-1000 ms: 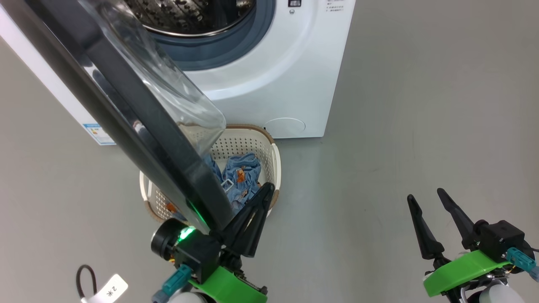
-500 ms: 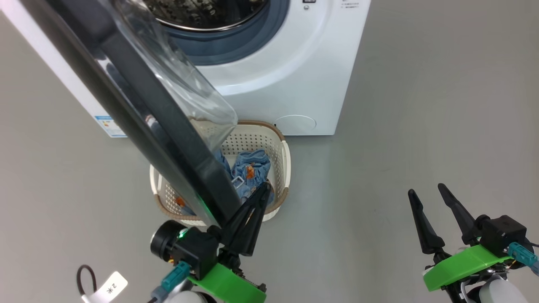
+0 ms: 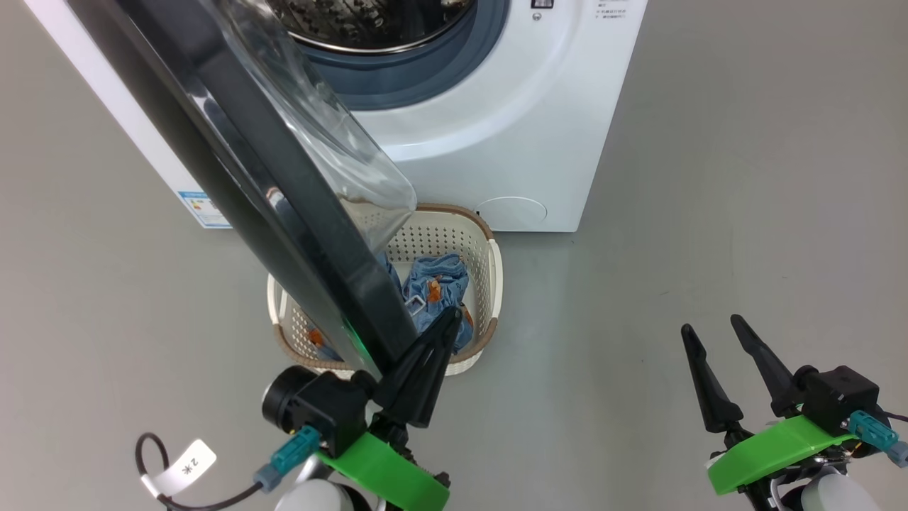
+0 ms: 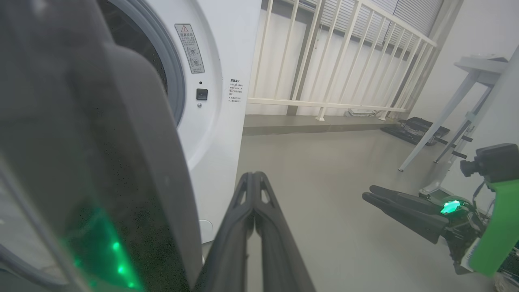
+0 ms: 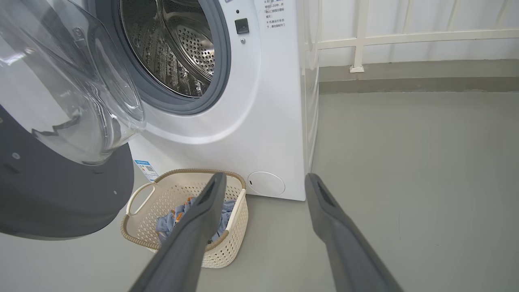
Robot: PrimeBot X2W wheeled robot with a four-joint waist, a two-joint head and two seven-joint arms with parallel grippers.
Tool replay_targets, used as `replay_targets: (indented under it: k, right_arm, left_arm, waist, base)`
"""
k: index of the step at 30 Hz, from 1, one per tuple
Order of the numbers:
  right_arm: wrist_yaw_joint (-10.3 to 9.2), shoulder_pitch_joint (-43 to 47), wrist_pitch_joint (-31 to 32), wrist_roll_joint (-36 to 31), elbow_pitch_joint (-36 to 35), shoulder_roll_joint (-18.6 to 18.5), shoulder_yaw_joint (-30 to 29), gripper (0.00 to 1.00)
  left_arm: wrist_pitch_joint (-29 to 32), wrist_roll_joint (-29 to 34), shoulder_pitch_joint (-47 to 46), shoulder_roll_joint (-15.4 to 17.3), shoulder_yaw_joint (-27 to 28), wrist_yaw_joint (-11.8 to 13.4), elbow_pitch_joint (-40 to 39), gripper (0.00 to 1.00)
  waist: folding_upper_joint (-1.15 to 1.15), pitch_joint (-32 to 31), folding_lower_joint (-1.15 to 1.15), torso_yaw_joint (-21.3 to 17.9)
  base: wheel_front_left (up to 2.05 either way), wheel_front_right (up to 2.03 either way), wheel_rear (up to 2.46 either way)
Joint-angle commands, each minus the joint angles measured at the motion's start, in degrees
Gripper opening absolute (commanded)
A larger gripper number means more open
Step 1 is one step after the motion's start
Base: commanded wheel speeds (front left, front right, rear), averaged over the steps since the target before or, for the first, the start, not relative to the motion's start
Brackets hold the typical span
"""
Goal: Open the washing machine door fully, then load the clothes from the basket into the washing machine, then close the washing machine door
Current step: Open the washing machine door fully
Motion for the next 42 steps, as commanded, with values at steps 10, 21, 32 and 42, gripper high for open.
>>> replay_targets:
  k: [10,21,32,42]
  right_arm:
    - [0.16,-1.2,-0.7,1.1,-0.7,-0.1,1.4,1.0]
    - [0.16,-0.9,-0.7,1.4,-0.1,-0.1,1.5,1.0]
    - [0.16,-0.7,-0.7,1.7,0.4,-0.3,1.8,1.0]
    - [0.16,0.1,-0.7,1.9,0.5,-0.3,1.7,1.0]
  left_arm:
    - [-0.2,-0.9,-3.2,0.2,1.0,1.7,-1.8,0.0]
    - [-0.2,-1.3,-2.3,0.2,1.2,2.8,-1.7,0.0]
    - [-0.2,-0.8,0.0,0.2,2.4,3.8,-0.7,0.0]
    - [-0.2,-0.9,2.5,0.5,3.2,4.8,-0.6,0.0]
  waist:
    - [0.0,0.5,0.0,-0.1]
    - [0.0,0.0,0.0,2.7]
    - [0.0,-1.2,0.0,5.3]
    - [0.0,-2.3,0.0,7.5]
  base:
    - [0.0,0.0,0.0]
    - [0.0,0.0,0.0]
    - [0.0,0.0,0.0]
    - [0.0,0.0,0.0]
